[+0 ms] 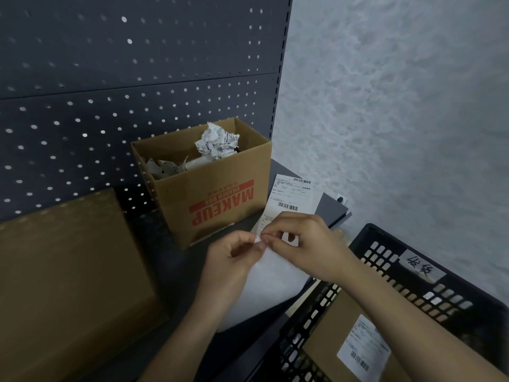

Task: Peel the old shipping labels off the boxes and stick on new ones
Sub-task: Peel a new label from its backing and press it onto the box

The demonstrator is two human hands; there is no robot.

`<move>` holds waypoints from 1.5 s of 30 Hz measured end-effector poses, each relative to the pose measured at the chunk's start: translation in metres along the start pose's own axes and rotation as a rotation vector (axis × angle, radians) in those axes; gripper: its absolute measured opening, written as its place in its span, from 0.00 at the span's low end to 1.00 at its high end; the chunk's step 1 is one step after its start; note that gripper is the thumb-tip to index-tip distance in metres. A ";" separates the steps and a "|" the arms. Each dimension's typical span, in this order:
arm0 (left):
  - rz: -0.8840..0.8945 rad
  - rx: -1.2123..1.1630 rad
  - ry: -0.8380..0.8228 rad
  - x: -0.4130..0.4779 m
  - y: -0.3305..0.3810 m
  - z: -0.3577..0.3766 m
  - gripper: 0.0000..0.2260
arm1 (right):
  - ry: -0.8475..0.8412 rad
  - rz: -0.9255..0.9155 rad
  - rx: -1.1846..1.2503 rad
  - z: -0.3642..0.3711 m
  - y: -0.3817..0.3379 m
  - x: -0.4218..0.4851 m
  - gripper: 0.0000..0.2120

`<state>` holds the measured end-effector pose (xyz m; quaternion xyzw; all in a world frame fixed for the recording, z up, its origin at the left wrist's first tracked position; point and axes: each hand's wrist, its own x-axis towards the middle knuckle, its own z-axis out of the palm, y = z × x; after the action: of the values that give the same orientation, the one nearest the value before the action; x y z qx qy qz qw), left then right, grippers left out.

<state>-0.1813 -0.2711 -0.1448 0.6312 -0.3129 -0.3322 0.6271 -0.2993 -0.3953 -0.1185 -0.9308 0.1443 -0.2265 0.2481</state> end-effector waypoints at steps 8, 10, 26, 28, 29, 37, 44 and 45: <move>0.013 0.011 -0.031 -0.001 -0.002 0.002 0.05 | -0.040 0.048 -0.007 0.000 0.000 -0.004 0.04; 0.006 0.012 -0.039 -0.002 -0.003 0.002 0.04 | -0.049 0.073 -0.003 -0.001 0.002 -0.005 0.05; 0.075 0.341 -0.033 -0.001 -0.006 0.005 0.16 | 0.187 0.393 0.110 -0.004 0.014 -0.003 0.06; 0.070 0.376 -0.040 -0.001 -0.005 0.006 0.15 | 0.210 0.433 0.114 -0.004 0.018 -0.002 0.06; 0.071 0.394 -0.044 0.000 -0.006 0.006 0.15 | 0.220 0.454 0.118 -0.005 0.020 -0.001 0.07; 0.080 0.521 -0.078 0.004 -0.009 0.000 0.16 | 0.307 0.527 0.088 -0.018 0.034 0.001 0.07; 0.088 0.682 -0.059 0.007 -0.007 -0.001 0.14 | 0.393 0.556 0.104 -0.021 0.043 0.010 0.08; 0.088 0.703 -0.057 0.008 -0.007 -0.001 0.14 | 0.399 0.562 0.115 -0.020 0.045 0.013 0.09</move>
<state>-0.1760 -0.2774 -0.1520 0.7847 -0.4524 -0.1944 0.3764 -0.3055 -0.4456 -0.1219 -0.7765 0.4275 -0.3346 0.3199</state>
